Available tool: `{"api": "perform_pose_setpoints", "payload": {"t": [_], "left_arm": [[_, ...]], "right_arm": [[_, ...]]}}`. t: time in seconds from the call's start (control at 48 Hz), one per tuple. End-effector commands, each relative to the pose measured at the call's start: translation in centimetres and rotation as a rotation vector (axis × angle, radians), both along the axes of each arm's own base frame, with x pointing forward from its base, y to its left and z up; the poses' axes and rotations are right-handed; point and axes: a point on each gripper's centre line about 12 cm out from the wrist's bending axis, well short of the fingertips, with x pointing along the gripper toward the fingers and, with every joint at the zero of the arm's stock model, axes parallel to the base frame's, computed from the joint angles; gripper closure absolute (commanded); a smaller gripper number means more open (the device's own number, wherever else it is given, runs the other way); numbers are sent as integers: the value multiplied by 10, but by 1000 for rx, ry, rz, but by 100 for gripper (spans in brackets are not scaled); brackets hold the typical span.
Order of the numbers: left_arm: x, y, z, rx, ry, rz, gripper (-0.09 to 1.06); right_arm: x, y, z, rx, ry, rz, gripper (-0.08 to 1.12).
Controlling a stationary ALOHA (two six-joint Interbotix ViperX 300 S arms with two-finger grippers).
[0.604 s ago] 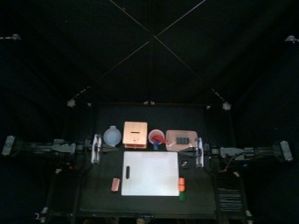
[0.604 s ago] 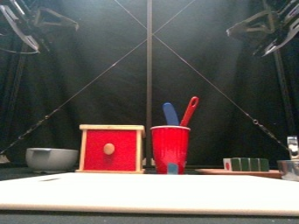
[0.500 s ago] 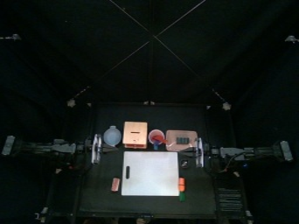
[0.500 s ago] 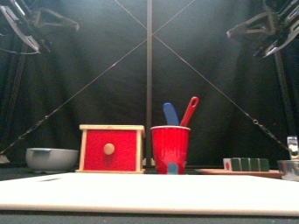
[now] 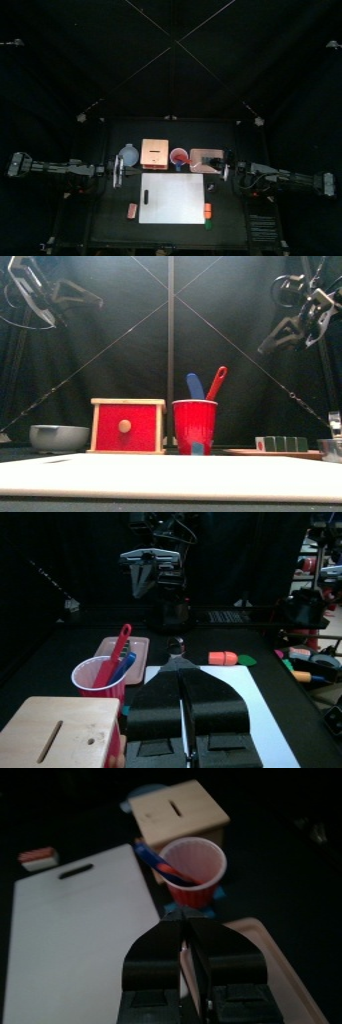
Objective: Place sushi on board then cut the sushi with the knife then place the pieces on the plate
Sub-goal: Place the sushi on the board
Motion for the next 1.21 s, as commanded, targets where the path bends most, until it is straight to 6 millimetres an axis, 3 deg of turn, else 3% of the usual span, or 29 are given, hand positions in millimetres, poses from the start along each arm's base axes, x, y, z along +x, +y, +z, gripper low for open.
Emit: {"api": "perform_pose_setpoints", "payload": {"t": [0.021, 0.354, 0.458, 1.208], "left_arm": [[9, 3, 7, 2, -23, 10, 99], [29, 7, -4, 5, 39, 22, 99], [33, 8, -7, 5, 55, 25, 99], [37, 11, -10, 1, 69, 36, 99]], "right_arm": [[0, -16, 1, 13, 84, -63, 81], [6, -32, -35, -46, 359, -49, 17], [9, -34, -45, -73, 432, -27, 5], [18, -69, -89, -41, 702, 16, 5]]}}
